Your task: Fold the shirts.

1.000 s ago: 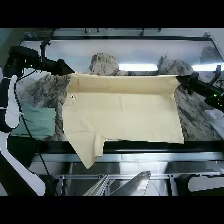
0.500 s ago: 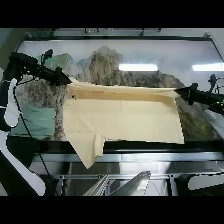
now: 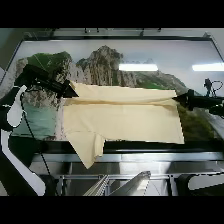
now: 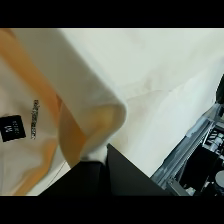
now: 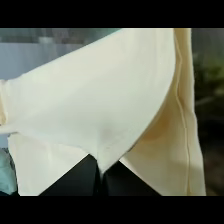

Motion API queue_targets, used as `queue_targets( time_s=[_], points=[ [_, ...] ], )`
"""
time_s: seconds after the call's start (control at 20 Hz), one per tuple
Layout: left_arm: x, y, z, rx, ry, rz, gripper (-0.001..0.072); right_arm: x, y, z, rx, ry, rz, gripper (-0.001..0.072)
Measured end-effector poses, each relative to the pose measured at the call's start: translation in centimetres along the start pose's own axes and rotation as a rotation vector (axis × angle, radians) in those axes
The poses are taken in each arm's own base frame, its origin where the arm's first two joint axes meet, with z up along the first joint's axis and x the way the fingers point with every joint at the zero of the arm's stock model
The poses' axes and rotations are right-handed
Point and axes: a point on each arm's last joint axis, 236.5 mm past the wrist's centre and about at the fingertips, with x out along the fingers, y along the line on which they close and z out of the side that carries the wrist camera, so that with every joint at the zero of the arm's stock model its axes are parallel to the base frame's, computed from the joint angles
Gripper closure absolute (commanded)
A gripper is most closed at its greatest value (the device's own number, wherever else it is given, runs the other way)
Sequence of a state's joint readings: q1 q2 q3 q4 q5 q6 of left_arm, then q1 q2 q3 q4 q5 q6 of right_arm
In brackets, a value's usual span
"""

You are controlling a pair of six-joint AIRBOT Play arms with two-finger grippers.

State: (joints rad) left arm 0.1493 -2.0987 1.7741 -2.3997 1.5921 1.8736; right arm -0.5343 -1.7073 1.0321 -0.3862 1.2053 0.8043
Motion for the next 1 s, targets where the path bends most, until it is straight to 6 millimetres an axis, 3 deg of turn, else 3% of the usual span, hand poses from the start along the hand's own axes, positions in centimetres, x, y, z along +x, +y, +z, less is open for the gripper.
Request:
queue_targets(
  time_s=[0.05,0.1,0.25,0.3,0.4,0.5,0.65,0.75,1.0],
  points=[
    [0.0,-0.1,-0.1,0.001,0.005,-0.001,0.0277,-0.1,-0.2,-0.3,0.006,0.012,-0.006,0.0384],
    [-0.1,-0.3,-0.3,0.005,0.015,-0.005,-0.0013,-0.2,-0.3,-0.7,0.006,0.028,-0.011,0.0384],
    [-0.8,-1.1,-1.3,0.001,0.061,-0.017,0.0005,-1.7,-0.4,-1.6,0.027,0.067,-0.031,0.0372],
    [-0.9,-1.3,-1.8,-0.013,0.082,-0.023,0.0006,-2.6,-0.3,-1.8,0.036,0.07,-0.043,0.0313],
    [-1.2,-1.8,-3.3,-0.042,0.123,-0.035,0.0006,-5.0,-0.4,-1.8,0.046,0.06,-0.086,0.0311],
    [-1.4,-2.3,-5.3,-0.07,0.155,-0.048,0.0006,-7.7,-1.1,-2.4,0.063,0.055,-0.172,0.0176],
    [-1.9,-3.4,-9.5,-0.1,0.186,-0.073,0.0006,-11.8,-3.8,-5.3,0.128,0.082,-0.378,0.0171],
    [-2.3,-3.8,-12.5,-0.118,0.18,-0.089,0.0006,-13.5,-5.5,-8.0,0.186,0.101,-0.488,0.0171],
    [-2.3,-3.6,-19.2,-0.211,0.106,-0.116,0.0007,-12.6,-8.0,-14.2,0.311,0.161,-0.538,0.0171]
  ],
)
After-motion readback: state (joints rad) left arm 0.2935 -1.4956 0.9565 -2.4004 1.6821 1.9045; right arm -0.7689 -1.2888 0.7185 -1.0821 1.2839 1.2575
